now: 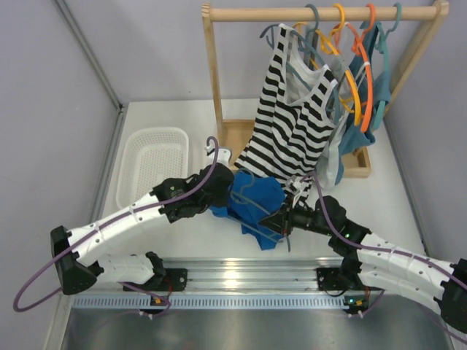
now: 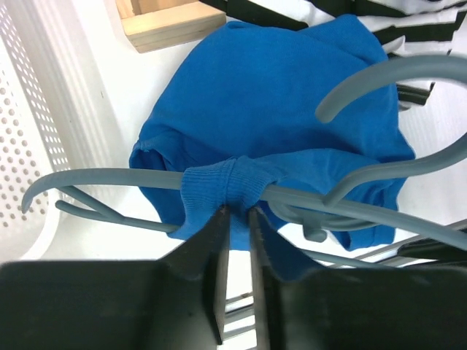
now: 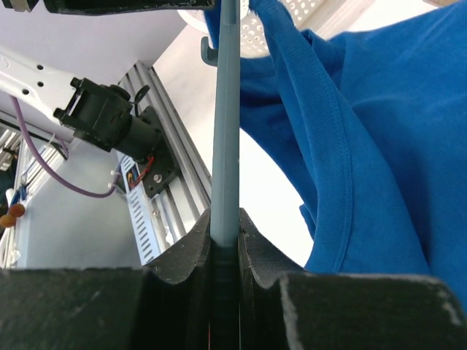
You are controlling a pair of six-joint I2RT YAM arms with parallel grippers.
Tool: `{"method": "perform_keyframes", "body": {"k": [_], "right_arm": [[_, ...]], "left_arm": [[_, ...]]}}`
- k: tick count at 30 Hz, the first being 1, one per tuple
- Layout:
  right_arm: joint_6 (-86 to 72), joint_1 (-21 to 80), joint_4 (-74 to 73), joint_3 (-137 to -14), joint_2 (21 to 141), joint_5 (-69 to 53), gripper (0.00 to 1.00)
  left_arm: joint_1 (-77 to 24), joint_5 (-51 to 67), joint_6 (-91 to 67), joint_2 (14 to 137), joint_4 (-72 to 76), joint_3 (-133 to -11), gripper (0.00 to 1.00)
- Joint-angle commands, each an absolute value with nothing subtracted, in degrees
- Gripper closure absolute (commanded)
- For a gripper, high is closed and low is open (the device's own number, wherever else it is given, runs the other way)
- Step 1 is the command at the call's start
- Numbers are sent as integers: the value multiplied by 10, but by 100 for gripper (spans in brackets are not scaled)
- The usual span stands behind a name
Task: Place the tank top on the hanger
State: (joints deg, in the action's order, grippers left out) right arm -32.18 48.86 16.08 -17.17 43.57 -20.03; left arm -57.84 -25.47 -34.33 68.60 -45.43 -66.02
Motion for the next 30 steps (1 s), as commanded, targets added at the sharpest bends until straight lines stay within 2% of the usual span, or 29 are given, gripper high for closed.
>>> {"method": "perform_keyframes", "body": {"k": [1, 4, 11, 15, 30], "right_arm": [[-301, 510, 253, -178, 443, -178, 100], [-297, 513, 247, -178, 444, -169, 100], [-292, 519, 236, -180, 445, -156, 100], [-289, 525, 232, -183, 447, -149, 100], [-285, 543, 208, -199, 455, -136, 100]], "left_arm": [[-581, -271, -342, 663, -467, -686, 76], [-582, -272, -344, 649, -468, -685, 62], [-584, -232, -322, 610, -427, -665, 53], [-588, -192, -300, 583, -330, -629, 49], [-589, -175, -233, 620, -125, -536, 47]]}}
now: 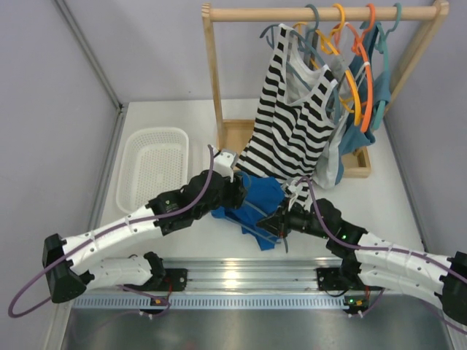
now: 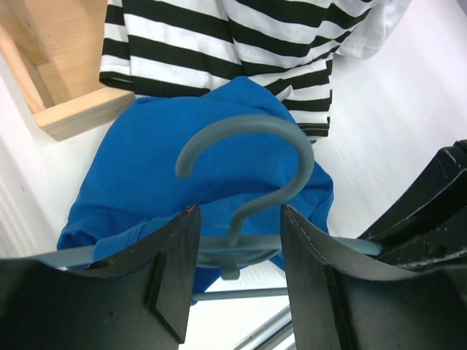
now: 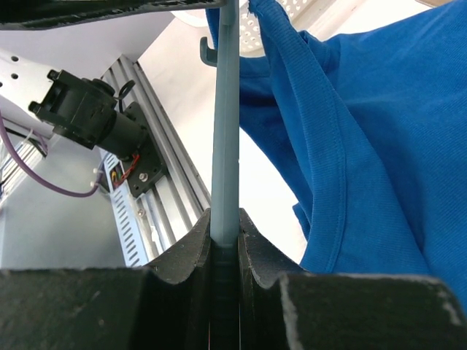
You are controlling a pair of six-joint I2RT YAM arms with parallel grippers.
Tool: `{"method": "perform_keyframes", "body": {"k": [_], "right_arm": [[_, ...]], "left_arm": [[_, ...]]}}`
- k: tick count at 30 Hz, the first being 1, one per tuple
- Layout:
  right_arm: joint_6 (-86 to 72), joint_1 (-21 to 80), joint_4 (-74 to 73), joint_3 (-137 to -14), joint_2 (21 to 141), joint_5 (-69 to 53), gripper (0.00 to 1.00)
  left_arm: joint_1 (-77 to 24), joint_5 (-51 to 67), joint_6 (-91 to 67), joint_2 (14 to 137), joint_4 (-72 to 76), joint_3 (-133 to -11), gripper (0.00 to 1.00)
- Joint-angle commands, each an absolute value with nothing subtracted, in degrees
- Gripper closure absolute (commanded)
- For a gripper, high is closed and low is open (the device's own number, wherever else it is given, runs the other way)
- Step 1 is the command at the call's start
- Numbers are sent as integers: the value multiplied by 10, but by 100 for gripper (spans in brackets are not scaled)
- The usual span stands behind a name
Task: Place the tank top on the hanger
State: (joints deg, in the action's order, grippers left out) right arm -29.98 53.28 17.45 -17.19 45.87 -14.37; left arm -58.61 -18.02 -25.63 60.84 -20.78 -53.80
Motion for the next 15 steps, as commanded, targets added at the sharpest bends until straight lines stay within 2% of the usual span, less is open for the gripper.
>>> {"method": "perform_keyframes", "body": {"k": [1, 15], "right_arm": [[-284, 544, 207, -200, 455, -135, 100], [-278, 550, 198, -212, 458, -127, 100]], "left_arm": [[-589, -175, -232, 628, -123, -537, 47], [-589, -170, -241, 628, -79, -484, 51]]}}
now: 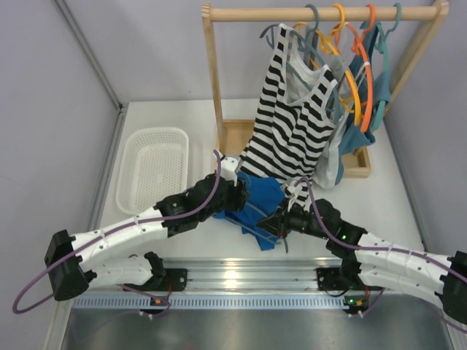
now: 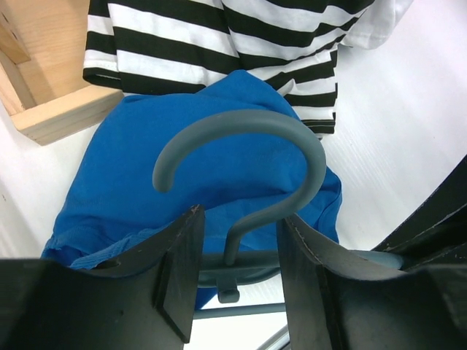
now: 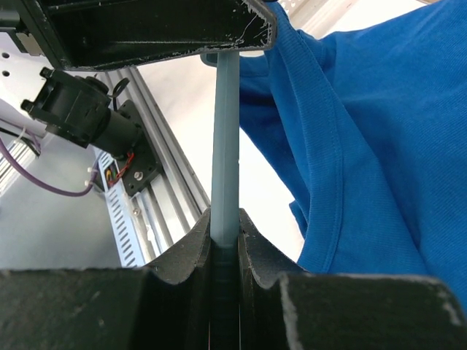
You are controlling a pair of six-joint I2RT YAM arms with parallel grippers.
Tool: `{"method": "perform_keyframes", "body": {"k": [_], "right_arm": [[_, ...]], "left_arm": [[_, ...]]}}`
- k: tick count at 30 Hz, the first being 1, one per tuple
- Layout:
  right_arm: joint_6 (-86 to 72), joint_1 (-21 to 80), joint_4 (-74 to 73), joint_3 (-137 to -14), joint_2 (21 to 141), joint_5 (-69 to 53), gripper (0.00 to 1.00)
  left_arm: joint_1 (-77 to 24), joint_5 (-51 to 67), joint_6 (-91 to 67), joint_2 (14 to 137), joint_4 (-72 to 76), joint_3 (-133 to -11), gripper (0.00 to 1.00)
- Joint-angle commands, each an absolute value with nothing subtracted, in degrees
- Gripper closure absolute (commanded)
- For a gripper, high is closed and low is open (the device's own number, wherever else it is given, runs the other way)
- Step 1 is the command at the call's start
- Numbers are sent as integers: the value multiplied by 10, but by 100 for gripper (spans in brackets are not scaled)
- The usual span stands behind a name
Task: Place the tank top on the hanger
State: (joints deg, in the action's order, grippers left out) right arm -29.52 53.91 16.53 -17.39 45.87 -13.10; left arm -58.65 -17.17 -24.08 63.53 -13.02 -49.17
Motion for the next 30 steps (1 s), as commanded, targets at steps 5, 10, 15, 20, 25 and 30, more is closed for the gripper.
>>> {"method": "perform_keyframes", "body": {"k": [5, 10, 15, 20, 25, 30], "right_arm": [[-275, 552, 190, -219, 461, -124, 100], [-273, 556, 172, -228, 461, -116, 100], [-279, 564, 67, -258, 460, -57, 89], [-286, 568, -51, -301, 418, 17, 56], [-316, 568, -142, -320, 326, 99, 51], [-344, 568, -237, -329, 265, 144, 51]], "left_arm": [[-589, -171, -240, 632, -69, -482, 65], [-589, -177, -236, 641, -66, -481, 100], [-589, -198, -227, 638, -70, -483, 100], [-589, -221, -217, 639, -83, -490, 100], [-589, -263, -218, 643, -93, -498, 100], [-589, -299, -223, 668, -98, -511, 100]]}}
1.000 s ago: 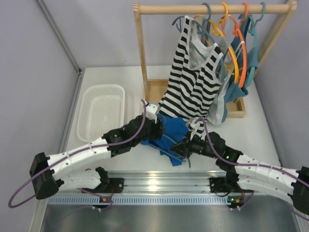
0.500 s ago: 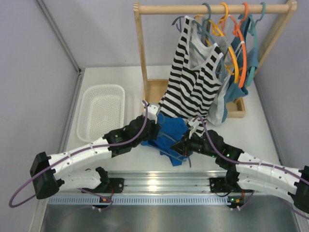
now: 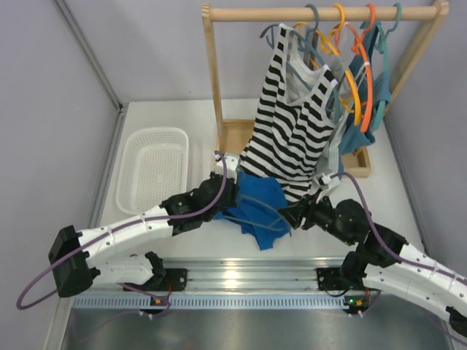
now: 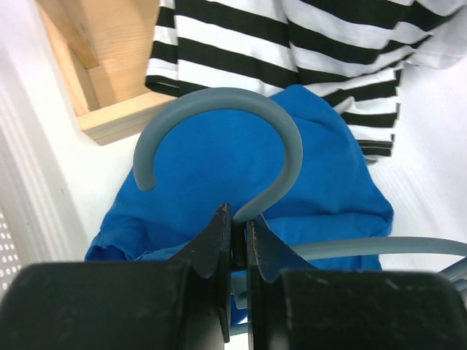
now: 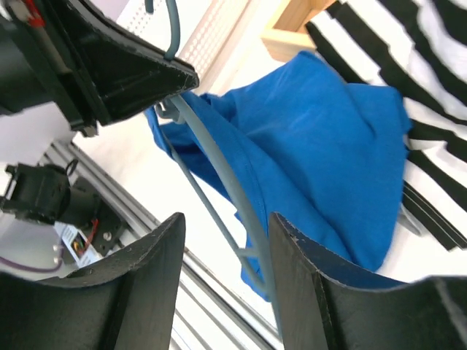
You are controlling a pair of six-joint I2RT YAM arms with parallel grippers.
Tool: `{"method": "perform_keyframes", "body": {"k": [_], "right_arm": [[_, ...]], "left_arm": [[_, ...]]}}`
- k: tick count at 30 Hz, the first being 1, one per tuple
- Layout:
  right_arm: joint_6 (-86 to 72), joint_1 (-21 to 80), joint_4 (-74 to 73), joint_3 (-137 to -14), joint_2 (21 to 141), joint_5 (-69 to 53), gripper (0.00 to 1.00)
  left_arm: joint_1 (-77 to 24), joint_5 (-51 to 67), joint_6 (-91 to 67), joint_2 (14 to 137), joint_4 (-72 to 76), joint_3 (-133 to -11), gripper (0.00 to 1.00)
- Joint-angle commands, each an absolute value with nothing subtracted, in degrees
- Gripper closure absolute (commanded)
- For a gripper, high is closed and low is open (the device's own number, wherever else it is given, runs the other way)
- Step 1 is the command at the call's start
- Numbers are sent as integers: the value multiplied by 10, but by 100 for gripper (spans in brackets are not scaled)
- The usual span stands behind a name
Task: Place the tank top on the hanger
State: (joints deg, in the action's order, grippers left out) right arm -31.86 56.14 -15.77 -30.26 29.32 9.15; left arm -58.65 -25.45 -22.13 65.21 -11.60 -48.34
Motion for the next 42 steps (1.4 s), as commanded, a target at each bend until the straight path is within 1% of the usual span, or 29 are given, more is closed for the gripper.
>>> {"method": "perform_keyframes", "body": {"k": [1, 2, 3, 5, 7, 12, 15, 17, 20, 21, 22, 25, 27, 29, 31, 32, 36, 42], "right_arm": [[-348, 568, -250, -330, 251, 143, 51], [-351, 568, -258, -329, 244, 142, 55], [-346, 568, -263, -328, 240, 112, 60], [-347, 568, -266, -323, 238, 79, 65], [-349, 569, -270, -314, 244, 44, 66], [-355, 577, -273, -294, 252, 40, 66], [-357, 584, -266, -294, 282, 39, 70], [-360, 599, -252, -291, 322, 43, 71], [-379, 646, -231, -288, 377, 75, 73], [-391, 662, -229, -294, 391, 106, 73], [-397, 693, -228, -298, 422, 123, 74], [-426, 742, -228, -323, 501, 172, 76], [-445, 766, -219, -339, 555, 198, 75], [-454, 779, -215, -351, 588, 218, 69], [-469, 791, -225, -377, 634, 236, 67], [-475, 795, -229, -387, 645, 256, 64], [-465, 803, -217, -424, 685, 271, 62], [-483, 803, -228, -439, 736, 279, 60]], "left_arm": [[-589, -319, -232, 671, -100, -512, 100], [-589, -327, -236, 674, -100, -512, 100], [-589, -333, -239, 680, -99, -512, 100], [-589, -369, -253, 691, -100, -515, 100], [-588, -385, -261, 709, -101, -523, 100], [-587, -415, -281, 766, -109, -558, 100], [-587, -421, -287, 790, -111, -572, 100], [-586, -419, -289, 798, -112, -578, 100], [-586, -418, -285, 806, -114, -585, 100], [-585, -417, -284, 808, -114, -588, 100], [-584, -416, -283, 807, -116, -588, 100], [-583, -413, -285, 803, -120, -586, 100], [-583, -412, -285, 797, -122, -584, 100], [-583, -410, -286, 793, -126, -580, 100], [-583, -407, -287, 784, -128, -577, 100], [-583, -405, -287, 777, -128, -571, 100], [-583, -402, -288, 766, -131, -564, 100], [-582, -402, -282, 748, -135, -560, 100]]}}
